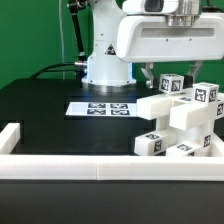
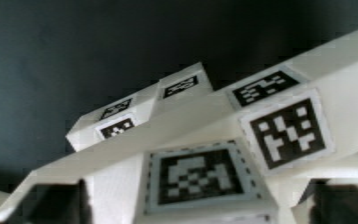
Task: Assemble chair
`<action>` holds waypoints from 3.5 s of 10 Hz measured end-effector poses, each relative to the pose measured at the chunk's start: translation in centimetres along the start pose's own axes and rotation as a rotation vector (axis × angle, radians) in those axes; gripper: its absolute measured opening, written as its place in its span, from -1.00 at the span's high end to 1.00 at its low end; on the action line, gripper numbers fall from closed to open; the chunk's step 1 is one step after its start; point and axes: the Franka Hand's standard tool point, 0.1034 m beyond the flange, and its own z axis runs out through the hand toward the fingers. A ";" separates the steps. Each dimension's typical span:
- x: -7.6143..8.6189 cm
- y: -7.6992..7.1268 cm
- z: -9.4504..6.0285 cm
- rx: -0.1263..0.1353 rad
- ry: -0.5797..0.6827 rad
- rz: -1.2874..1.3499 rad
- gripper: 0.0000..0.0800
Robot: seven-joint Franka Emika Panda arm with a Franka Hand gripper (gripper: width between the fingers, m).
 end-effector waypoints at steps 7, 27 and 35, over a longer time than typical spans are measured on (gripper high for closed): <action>0.0 0.0 0.1 0.001 -0.001 0.071 0.32; 0.3 -0.4 0.2 0.031 0.023 1.376 -0.47; 0.5 -0.8 0.0 0.019 0.033 0.627 -0.62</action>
Offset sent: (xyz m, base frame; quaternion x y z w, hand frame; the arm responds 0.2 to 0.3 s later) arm 0.0000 0.0000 0.0000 0.0000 0.0000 0.0000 1.0000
